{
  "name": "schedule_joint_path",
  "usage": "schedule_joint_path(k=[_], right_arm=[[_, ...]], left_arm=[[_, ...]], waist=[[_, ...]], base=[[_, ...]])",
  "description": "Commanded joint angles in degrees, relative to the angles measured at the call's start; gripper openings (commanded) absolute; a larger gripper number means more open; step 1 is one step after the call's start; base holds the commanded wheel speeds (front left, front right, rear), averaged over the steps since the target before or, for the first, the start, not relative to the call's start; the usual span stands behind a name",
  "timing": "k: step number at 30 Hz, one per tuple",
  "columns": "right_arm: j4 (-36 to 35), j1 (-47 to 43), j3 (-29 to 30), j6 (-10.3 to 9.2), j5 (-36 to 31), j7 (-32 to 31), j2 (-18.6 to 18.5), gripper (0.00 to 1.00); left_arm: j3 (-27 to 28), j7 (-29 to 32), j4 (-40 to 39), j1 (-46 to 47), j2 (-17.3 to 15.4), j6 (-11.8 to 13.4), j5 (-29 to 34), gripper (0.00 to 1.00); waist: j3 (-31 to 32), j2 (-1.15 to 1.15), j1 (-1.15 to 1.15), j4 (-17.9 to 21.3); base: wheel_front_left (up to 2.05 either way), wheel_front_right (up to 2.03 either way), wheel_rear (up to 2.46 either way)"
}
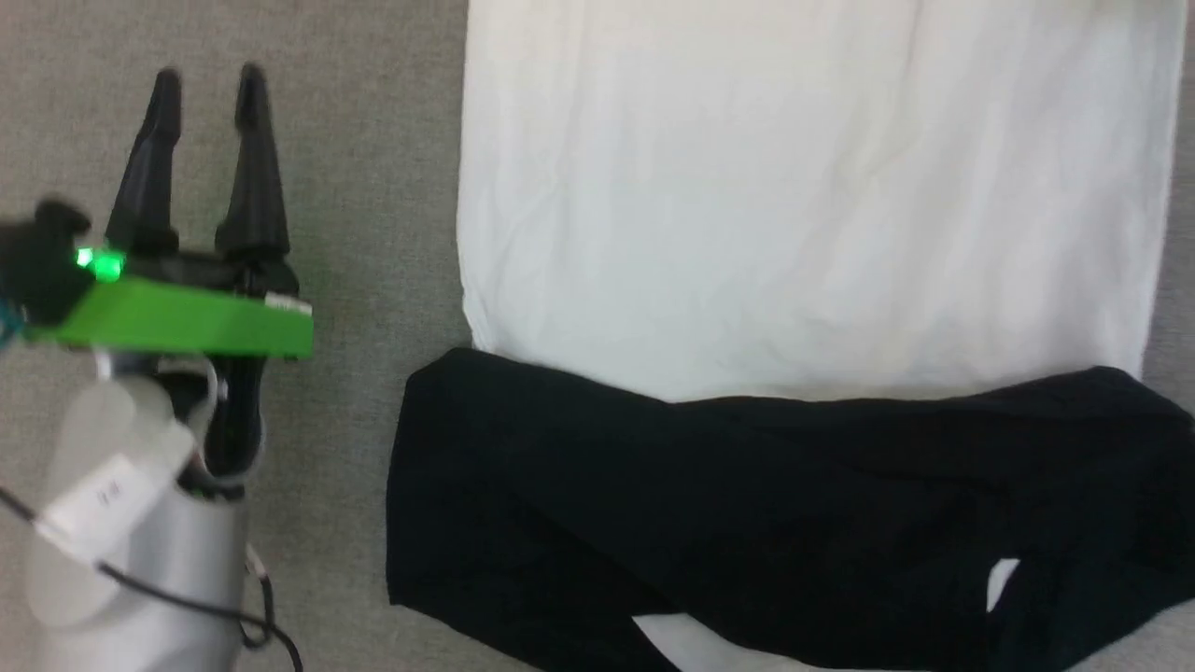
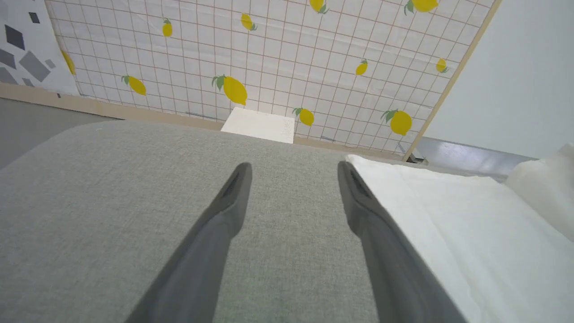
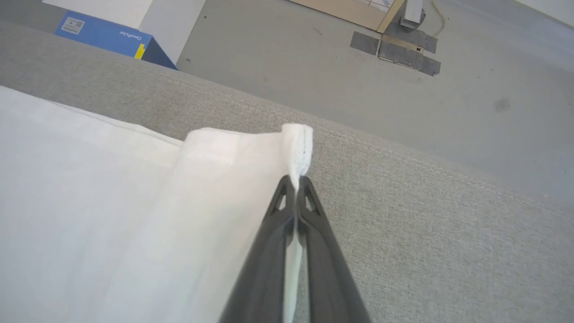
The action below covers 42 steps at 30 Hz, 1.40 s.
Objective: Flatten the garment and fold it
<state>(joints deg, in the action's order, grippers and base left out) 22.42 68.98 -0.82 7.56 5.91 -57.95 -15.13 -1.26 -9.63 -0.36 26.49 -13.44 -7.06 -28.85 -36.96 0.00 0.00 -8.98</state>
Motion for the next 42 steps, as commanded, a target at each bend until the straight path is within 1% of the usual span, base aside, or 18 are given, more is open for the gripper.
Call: schedule_joint_path(k=[1, 5, 8, 11, 14, 17, 21, 24, 29, 34, 37, 38, 39, 42], right_arm=[[-0.6, -1.1, -0.3, -0.08, 0.9, 0.3, -0.1, 0.0], [-2.1, -2.2, -2.3, -0.08, 3.0, 0.6, -0.2, 0.0], [-3.4, -2.4, -3.6, -0.08, 4.3, 0.5, 0.1, 0.0], [-3.9, -1.4, -5.2, -0.08, 5.9, 0.5, -0.6, 0.0], [-4.2, -0.7, -6.9, -0.08, 7.3, 1.0, -0.6, 0.0], [-4.5, 0.3, -8.7, -0.08, 8.5, 1.6, -0.6, 0.0], [-4.8, 1.4, -10.5, -0.08, 9.7, 2.1, -0.4, 0.0], [-5.2, 2.1, -11.7, -0.08, 10.3, 2.4, -0.5, 0.0], [-5.7, 2.7, -13.0, -0.08, 11.0, 2.6, -1.0, 0.0], [-6.0, 3.0, -13.5, -0.08, 11.2, 2.7, -1.0, 0.0], [-6.1, 3.2, -13.6, -0.08, 11.3, 2.8, -1.0, 0.0], [-6.2, 3.1, -13.6, -0.08, 11.3, 2.9, -1.0, 0.0], [-6.4, 3.1, -13.6, -0.08, 11.2, 2.8, -1.0, 0.0], [-6.5, 3.2, -13.4, -0.08, 11.1, 2.8, -1.3, 0.0]], left_arm=[[-0.7, 1.6, 0.1, 2.8, -1.4, -0.4, -1.3, 1.0], [-4.4, 9.7, 1.4, 10.2, -6.1, -0.4, -5.8, 1.0], [-7.2, 17.9, 4.1, 17.2, -9.4, -0.4, -9.1, 1.0], [-9.9, 26.8, 8.1, 24.9, -11.4, -0.4, -12.0, 1.0], [-11.3, 34.1, 12.6, 31.5, -12.6, -0.4, -13.6, 1.0], [-12.8, 41.1, 17.3, 37.1, -13.2, 0.1, -14.4, 1.0], [-14.9, 49.1, 22.8, 42.7, -13.9, 2.0, -13.8, 1.0], [-15.9, 53.4, 25.6, 45.7, -13.6, 3.5, -13.7, 1.0], [-18.1, 60.7, 29.2, 49.0, -13.3, 5.1, -13.6, 1.0], [-20.2, 65.5, 31.0, 49.8, -13.7, 6.2, -12.7, 1.0], [-20.3, 68.6, 31.5, 49.2, -13.6, 6.7, -14.0, 1.0], [-20.1, 69.7, 31.5, 48.8, -13.5, 7.1, -14.7, 0.44], [-20.0, 70.3, 31.2, 48.6, -13.5, 7.3, -15.0, 0.0], [-19.0, 70.0, 29.7, 48.1, -13.4, 7.5, -16.3, 0.0]], waist=[[2.0, 0.0, 0.0, 2.0], [2.9, 0.0, 0.0, 3.9], [2.4, 0.0, 0.0, 5.2], [1.0, 0.0, 0.0, 6.2], [-0.5, 0.0, 0.0, 7.7], [-2.1, 0.0, 0.0, 9.1], [-4.0, 0.0, 0.0, 10.9], [-5.2, 0.0, 0.0, 11.8], [-6.8, 0.0, 0.0, 12.6], [-7.8, 0.0, 0.0, 13.0], [-8.2, 0.0, 0.0, 13.1], [-8.3, 0.0, 0.0, 13.1], [-8.4, 0.0, 0.0, 13.1], [-8.7, 0.0, 0.0, 12.9]], base=[[0.0, 0.0, 0.0], [0.0, 0.0, 0.0], [0.0, 0.0, 0.0], [0.0, 0.0, 0.0], [0.0, 0.0, 0.0], [0.0, 0.0, 0.0], [0.0, 0.0, 0.0], [0.0, 0.0, 0.0], [0.0, 0.0, 0.0], [0.0, 0.0, 0.0], [0.0, 0.0, 0.0], [0.0, 0.0, 0.0], [0.0, 0.0, 0.0], [0.0, 0.0, 0.0]])
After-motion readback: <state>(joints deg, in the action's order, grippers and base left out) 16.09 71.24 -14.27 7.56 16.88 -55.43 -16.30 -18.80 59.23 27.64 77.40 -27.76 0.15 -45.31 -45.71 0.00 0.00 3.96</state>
